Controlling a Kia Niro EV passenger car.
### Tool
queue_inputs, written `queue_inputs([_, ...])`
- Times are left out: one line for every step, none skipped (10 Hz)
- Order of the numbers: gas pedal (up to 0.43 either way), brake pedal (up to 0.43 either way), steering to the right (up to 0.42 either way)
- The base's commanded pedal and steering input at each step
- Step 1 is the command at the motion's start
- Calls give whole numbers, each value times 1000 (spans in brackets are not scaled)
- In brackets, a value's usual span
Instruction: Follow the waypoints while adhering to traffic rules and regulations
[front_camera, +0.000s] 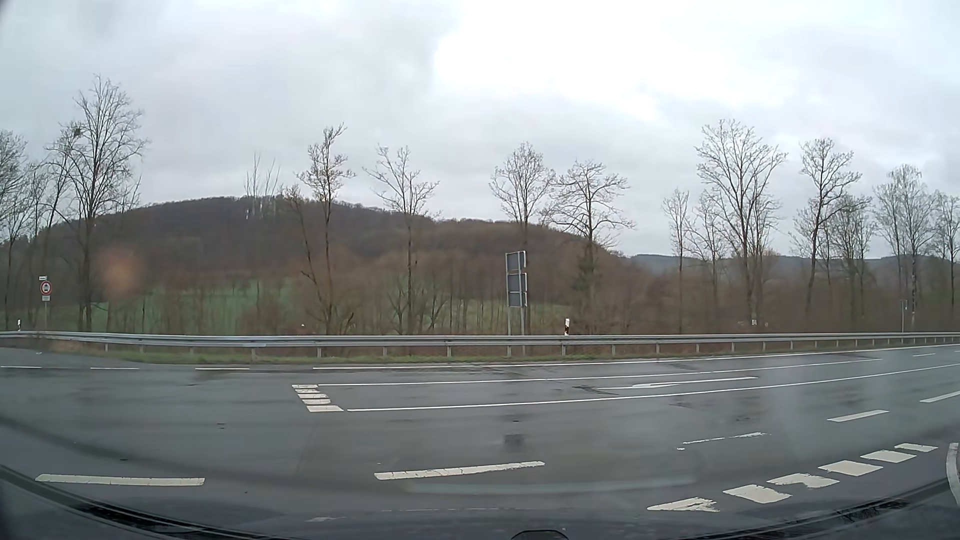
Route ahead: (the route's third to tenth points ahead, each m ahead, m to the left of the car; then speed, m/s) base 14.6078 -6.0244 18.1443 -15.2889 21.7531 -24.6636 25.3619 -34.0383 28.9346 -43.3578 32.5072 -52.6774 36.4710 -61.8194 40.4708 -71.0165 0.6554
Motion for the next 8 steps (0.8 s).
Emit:
queue_inputs([358, 0, 275])
queue_inputs([378, 0, 275])
queue_inputs([398, 0, 275])
queue_inputs([421, 0, 275])
queue_inputs([421, 0, 275])
queue_inputs([421, 0, 275])
queue_inputs([421, 0, 275])
queue_inputs([421, 0, 275])
